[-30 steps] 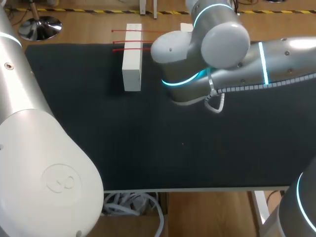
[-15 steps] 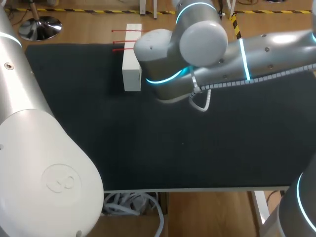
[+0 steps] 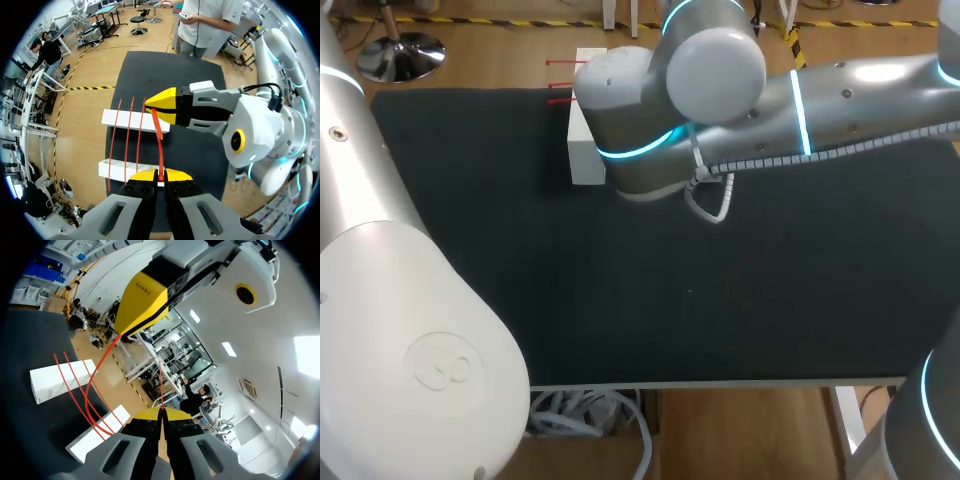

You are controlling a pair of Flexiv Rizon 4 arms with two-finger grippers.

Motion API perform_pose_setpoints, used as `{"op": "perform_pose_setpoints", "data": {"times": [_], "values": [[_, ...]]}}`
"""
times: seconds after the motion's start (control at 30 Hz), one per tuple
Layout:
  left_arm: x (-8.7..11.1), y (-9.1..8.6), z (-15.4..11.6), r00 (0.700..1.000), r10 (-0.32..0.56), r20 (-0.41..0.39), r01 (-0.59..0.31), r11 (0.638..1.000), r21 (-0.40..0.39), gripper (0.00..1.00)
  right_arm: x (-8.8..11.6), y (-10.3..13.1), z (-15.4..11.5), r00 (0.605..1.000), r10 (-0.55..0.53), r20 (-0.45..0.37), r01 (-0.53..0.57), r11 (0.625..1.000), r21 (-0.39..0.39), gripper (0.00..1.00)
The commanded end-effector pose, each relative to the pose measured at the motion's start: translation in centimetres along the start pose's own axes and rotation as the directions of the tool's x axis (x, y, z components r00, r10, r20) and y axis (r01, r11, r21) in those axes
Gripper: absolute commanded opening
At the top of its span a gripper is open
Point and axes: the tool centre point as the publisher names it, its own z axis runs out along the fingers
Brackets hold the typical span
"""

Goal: Grab the tape and strap the tape.

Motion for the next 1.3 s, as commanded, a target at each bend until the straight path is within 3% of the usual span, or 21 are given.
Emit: {"op": "perform_pose_setpoints", "data": {"times": [0.03, 0.4, 0.6, 1.3], "values": [[0.0, 0.0, -0.1, 1.0, 0.0, -0.001, 0.0, 1.0, -0.003, 0.0, -0.1, 1.3, -0.5, 1.0, -0.002, 0.014, 0.002, 1.0, 0.026, 0.0], [0.0, 0.0, -0.1, 1.0, 0.0, -0.001, 0.0, 1.0, -0.003, 0.0, -0.6, 1.7, -0.7, 0.999, 0.004, 0.043, -0.007, 0.998, 0.062, 0.0], [0.0, 0.0, -0.1, 1.0, 0.0, -0.001, 0.0, 1.0, -0.003, 0.0, -0.8, 1.9, -0.7, 0.996, -0.072, 0.044, 0.069, 0.995, 0.072, 0.0], [0.0, 0.0, -0.1, 1.0, 0.0, -0.001, 0.0, 1.0, -0.003, 0.0, -0.5, 2.6, -0.9, 0.986, -0.16, 0.047, 0.154, 0.982, 0.108, 0.0]]}}
